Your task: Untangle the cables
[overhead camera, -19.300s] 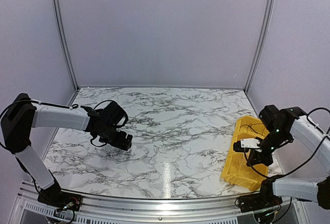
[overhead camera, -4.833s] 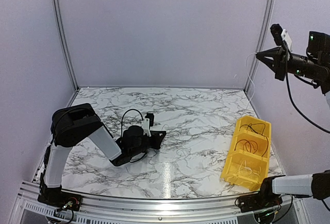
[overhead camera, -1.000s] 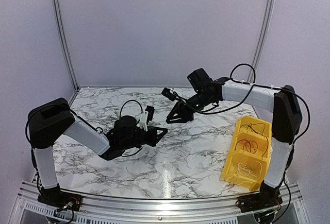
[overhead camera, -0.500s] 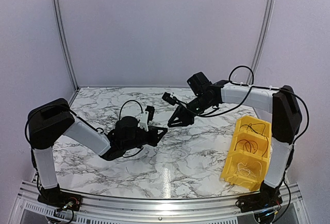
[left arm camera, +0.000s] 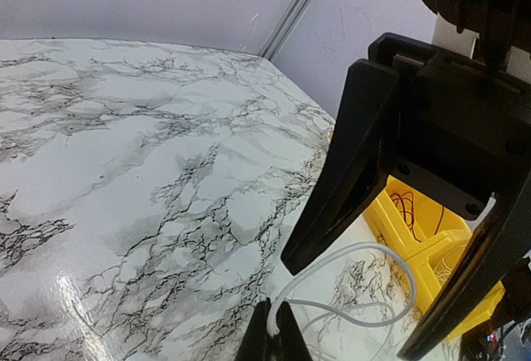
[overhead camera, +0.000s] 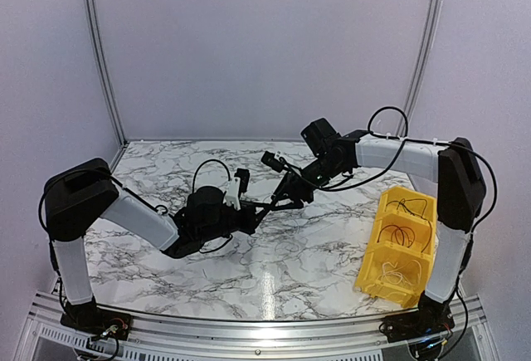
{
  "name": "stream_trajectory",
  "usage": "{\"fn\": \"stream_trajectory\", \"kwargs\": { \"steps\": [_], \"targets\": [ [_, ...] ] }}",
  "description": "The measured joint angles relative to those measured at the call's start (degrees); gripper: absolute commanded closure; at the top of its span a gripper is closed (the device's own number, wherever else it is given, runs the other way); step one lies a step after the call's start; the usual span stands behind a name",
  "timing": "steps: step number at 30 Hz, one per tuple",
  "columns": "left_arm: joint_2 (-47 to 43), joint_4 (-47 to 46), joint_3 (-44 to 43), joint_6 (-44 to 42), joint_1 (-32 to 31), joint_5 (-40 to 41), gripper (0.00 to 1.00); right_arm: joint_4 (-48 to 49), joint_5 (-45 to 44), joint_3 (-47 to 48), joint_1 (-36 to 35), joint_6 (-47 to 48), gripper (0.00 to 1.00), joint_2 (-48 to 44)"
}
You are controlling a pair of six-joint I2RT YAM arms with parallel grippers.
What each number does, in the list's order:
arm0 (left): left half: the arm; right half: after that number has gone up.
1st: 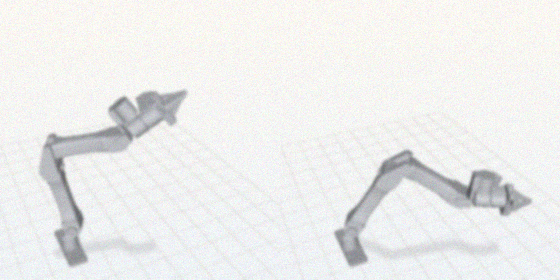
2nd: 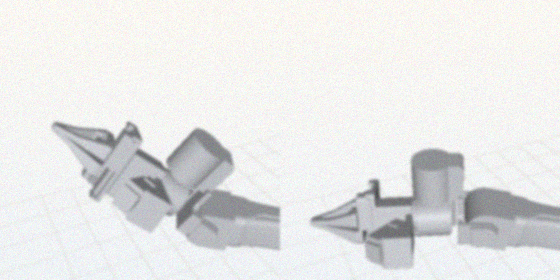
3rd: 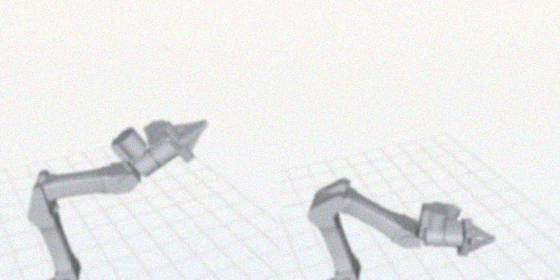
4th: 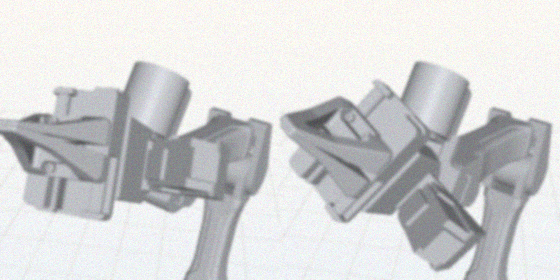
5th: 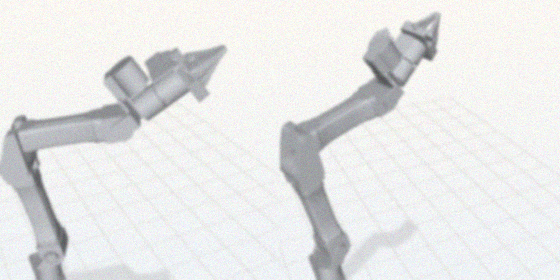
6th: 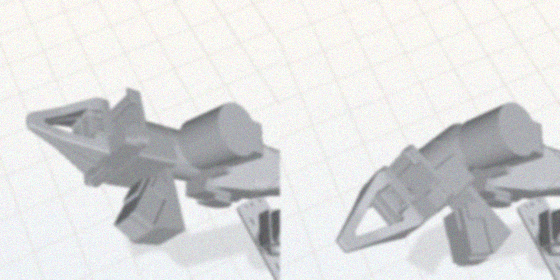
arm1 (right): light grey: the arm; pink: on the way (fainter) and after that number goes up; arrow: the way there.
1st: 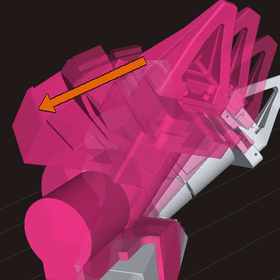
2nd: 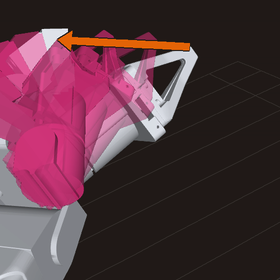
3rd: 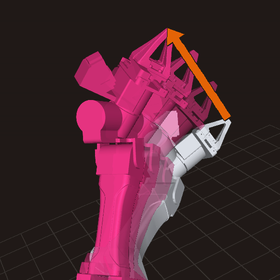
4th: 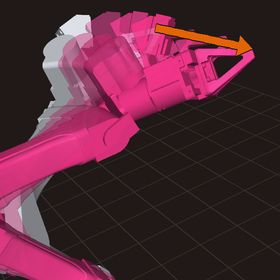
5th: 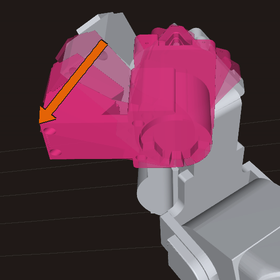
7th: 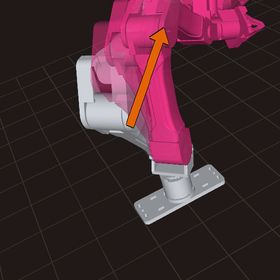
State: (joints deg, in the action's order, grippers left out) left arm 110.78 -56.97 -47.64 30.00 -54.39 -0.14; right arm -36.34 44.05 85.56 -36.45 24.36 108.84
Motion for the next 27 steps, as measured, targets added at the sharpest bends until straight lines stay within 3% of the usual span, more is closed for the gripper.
{"fn": "stream_trajectory", "kwargs": {
  "steps": [4,7,8,10,16,27],
  "targets": [
    [0.0,0.0,-0.3,0.0,-0.1,0.9,1.00,-1.0,0.5,0.0,0.0,0.5,0.54,0.0],
    [0.0,0.3,-0.3,0.0,-0.1,1.4,1.00,-1.0,0.3,0.0,0.0,0.8,0.80,0.0],
    [0.0,0.3,-0.3,0.0,-0.1,1.4,0.96,-1.0,0.2,0.0,0.0,1.2,0.89,0.0],
    [0.0,0.3,-0.4,0.0,-0.1,1.7,0.91,-1.0,0.3,0.0,0.0,1.2,0.98,0.0],
    [2.0,0.5,-3.1,1.2,-0.1,3.2,0.81,-1.0,1.4,-0.1,0.0,1.2,1.00,-0.2],
    [13.5,-3.5,-14.5,6.2,-0.1,3.3,0.89,-2.3,5.1,0.0,0.0,1.2,1.00,-8.4]
  ]
}}
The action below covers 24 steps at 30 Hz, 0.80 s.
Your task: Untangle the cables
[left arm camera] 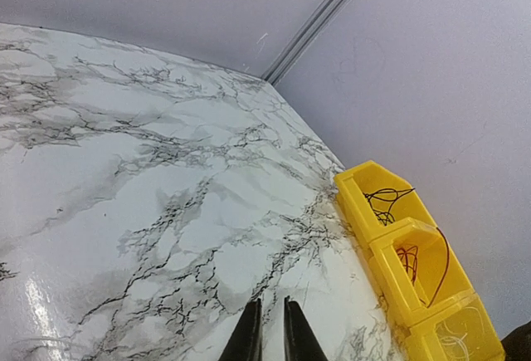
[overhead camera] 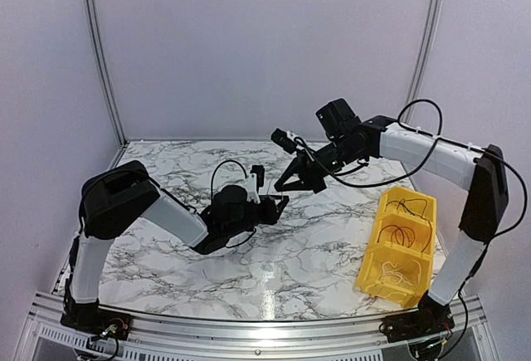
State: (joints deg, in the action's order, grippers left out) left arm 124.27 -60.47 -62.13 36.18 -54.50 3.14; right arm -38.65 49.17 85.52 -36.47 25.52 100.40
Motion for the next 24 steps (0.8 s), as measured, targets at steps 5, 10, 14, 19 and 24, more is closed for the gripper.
{"fn": "stream_trajectory", "kwargs": {
  "steps": [5,10,14,19,24],
  "targets": [
    [5.1,-2.3,-2.1,2.0,0.0,0.0,0.91,-3.5,0.5,3.8,0.0,0.4,1.00,-6.4],
    [8.0,-3.2,-2.4,3.8,0.0,0.1,0.94,-6.5,0.9,11.9,0.2,1.2,1.00,-12.1],
    [8.8,-3.7,-2.3,4.8,0.0,0.1,0.94,-8.4,0.9,18.5,1.1,1.7,1.00,-14.6],
    [9.0,-6.2,-2.3,6.0,0.0,-0.1,0.94,-11.5,0.2,23.8,4.2,2.0,1.00,-16.3],
    [9.7,-7.4,-2.4,6.8,-0.1,-0.3,0.85,-12.9,-2.1,24.3,8.2,2.5,1.00,-19.6]
  ]
}}
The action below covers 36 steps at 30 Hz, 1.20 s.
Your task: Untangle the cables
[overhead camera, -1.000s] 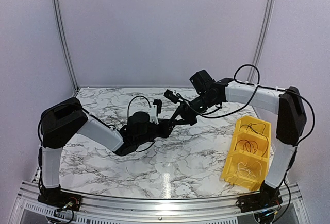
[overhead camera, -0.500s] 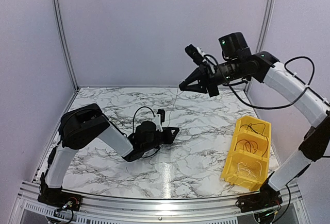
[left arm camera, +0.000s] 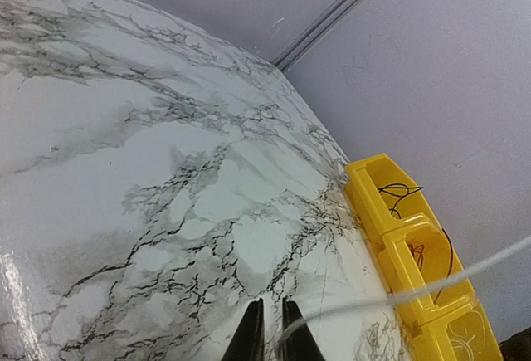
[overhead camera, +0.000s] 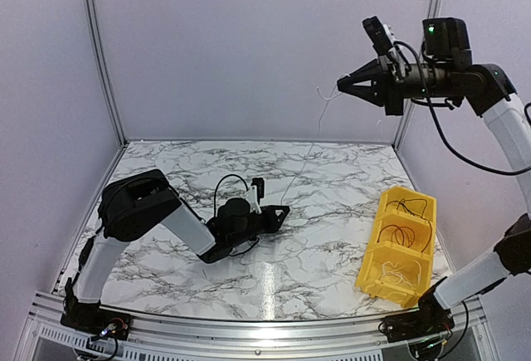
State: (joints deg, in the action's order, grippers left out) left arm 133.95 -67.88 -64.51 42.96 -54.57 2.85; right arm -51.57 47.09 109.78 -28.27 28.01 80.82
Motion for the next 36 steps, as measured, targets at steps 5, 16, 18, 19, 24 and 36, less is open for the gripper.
{"fn": "stream_trajectory", "kwargs": {
  "steps": [5,16,18,19,24,36],
  "targets": [
    [1.1,0.1,0.3,0.5,0.0,0.4,0.74,1.3,-3.1,-0.2,2.7,1.0,1.00,-5.6],
    [1.1,-0.4,0.7,0.6,0.0,1.0,0.70,3.1,-6.1,-1.9,5.8,2.9,1.00,-7.9],
    [1.0,-0.8,1.1,0.5,0.0,1.4,0.70,3.2,-7.1,-3.7,5.8,3.6,1.00,-8.2],
    [1.0,-1.0,1.3,0.5,0.0,1.5,0.70,3.1,-7.6,-5.2,5.8,3.9,1.00,-8.7],
    [0.6,-1.3,2.0,0.6,0.0,2.1,0.70,3.0,-10.3,-13.5,6.0,5.1,1.00,-13.5],
    [0.4,-2.0,2.8,1.0,0.0,2.2,0.70,-1.2,-11.8,-29.3,11.5,11.3,1.00,-30.1]
  ]
}}
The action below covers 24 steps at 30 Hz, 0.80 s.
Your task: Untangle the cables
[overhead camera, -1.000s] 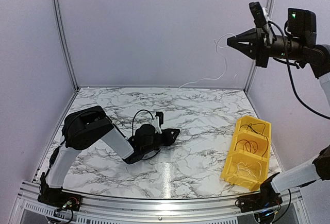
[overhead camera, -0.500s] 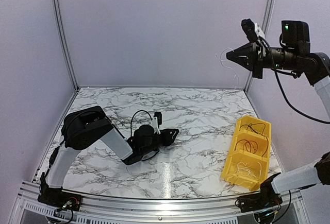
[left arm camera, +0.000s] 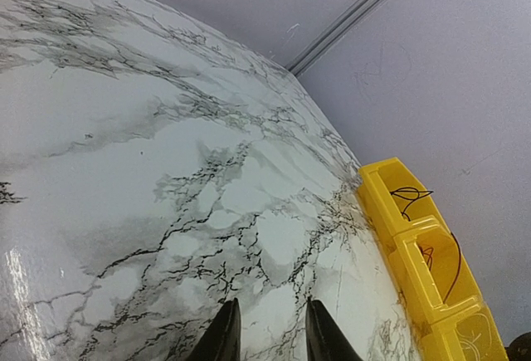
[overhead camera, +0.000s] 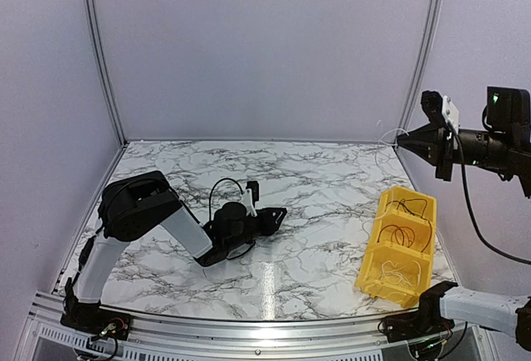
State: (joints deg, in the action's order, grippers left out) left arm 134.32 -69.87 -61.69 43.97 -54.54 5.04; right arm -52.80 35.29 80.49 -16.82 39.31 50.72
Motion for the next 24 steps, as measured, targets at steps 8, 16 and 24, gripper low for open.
{"fn": "stream_trajectory", "kwargs": {
  "steps": [8,16,24],
  "targets": [
    [0.0,-0.2,0.1,0.2,0.0,0.2,0.70,-10.8,-4.3,-7.5,3.4,8.8,1.00,-4.6],
    [0.0,-0.2,0.0,0.5,0.1,0.2,0.70,-19.9,-10.8,-10.9,4.0,13.7,1.00,-7.1],
    [0.0,-0.2,0.0,0.7,0.2,0.2,0.70,-23.5,-15.6,-16.4,4.1,15.8,1.00,-8.0]
  ]
}}
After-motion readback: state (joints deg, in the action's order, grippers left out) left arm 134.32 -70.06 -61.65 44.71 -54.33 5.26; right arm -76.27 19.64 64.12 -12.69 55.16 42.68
